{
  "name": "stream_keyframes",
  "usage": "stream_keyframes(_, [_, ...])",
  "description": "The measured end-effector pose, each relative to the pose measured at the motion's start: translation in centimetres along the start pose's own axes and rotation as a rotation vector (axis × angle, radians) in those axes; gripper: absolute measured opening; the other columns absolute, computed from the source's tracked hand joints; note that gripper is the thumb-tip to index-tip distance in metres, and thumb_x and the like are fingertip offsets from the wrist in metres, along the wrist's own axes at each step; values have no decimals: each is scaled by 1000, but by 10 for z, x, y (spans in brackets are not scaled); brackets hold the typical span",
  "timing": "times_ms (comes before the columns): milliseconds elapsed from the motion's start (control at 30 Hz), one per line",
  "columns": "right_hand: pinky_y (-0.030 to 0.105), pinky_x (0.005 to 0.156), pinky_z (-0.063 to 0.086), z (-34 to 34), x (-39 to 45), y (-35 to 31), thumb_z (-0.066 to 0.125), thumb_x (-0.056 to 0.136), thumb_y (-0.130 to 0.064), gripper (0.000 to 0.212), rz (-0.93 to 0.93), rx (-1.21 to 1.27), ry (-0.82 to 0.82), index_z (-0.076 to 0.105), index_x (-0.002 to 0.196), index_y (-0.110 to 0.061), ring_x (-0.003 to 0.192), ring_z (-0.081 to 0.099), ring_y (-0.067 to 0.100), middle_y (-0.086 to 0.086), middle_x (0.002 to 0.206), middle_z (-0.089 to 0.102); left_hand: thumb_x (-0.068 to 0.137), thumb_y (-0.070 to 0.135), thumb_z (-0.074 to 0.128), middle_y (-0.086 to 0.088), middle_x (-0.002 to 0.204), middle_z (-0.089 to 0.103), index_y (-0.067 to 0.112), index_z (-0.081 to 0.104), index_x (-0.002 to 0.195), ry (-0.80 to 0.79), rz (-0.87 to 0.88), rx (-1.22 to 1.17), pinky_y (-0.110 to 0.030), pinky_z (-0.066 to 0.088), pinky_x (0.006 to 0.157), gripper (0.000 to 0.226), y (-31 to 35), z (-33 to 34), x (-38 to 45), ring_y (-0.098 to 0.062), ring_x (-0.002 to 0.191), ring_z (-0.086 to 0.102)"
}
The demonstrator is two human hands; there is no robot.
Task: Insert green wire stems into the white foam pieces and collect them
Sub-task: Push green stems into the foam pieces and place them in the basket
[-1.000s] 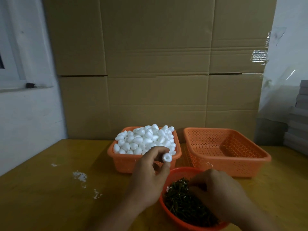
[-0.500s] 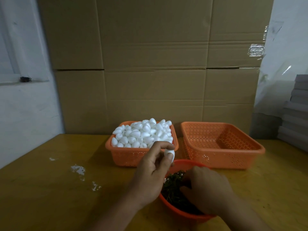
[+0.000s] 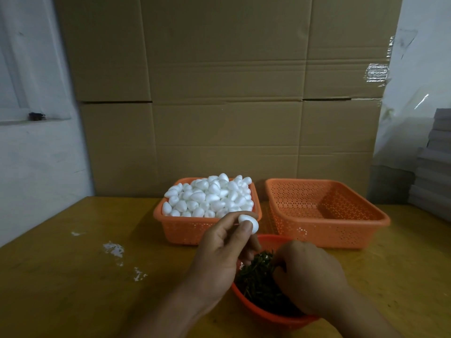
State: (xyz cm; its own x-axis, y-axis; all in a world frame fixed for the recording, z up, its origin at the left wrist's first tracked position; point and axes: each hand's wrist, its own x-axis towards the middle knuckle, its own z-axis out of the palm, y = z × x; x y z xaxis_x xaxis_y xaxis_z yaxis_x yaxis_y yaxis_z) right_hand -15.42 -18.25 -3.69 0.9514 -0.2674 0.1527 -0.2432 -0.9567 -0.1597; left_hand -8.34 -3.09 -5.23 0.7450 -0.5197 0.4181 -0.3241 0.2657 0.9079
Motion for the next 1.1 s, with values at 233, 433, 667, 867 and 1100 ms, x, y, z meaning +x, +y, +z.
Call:
stream_keyframes(233, [35,70,58,-5,-3,4,53,91,-25,14,-41,41,81,64,84,-25,76,65,13,-7,78,64,86,31,65,-7,84,62,2,71,110,47,-183,-345,-25,46,61,38,6,2,-1,-13,70,55])
stream_keyframes(433, [27,72,57,-9,-2,9,67,92,-28,9,-108,320,238,71,94,-35,79,64,1,-18,86,69,87,28,63,-12,83,66,5,67,109,72,-255,-476,-27,49,58,32,11,-1,2,-16,66,58])
stream_keyframes(667, [17,48,45,-17,-5,7,78,79,-35,18,-140,877,399,67,73,-23,54,58,2,-11,68,67,91,38,64,-8,76,64,17,79,86,86,-327,-503,-23,48,51,26,14,-4,1,-12,57,56])
stream_keyframes(867, [30,48,47,-25,-11,-1,79,64,-35,23,-252,1373,253,71,70,-14,46,53,19,10,59,66,81,45,70,-6,69,61,16,78,86,104,-349,-486,-22,42,44,31,13,-3,1,-11,50,52])
stream_keyframes(1100, [29,52,50,-21,-11,-4,82,65,-23,14,-304,1342,270,73,71,-13,47,56,20,10,59,68,77,52,70,-3,63,55,12,73,94,111,-353,-452,-19,34,39,44,13,-1,0,-9,43,45])
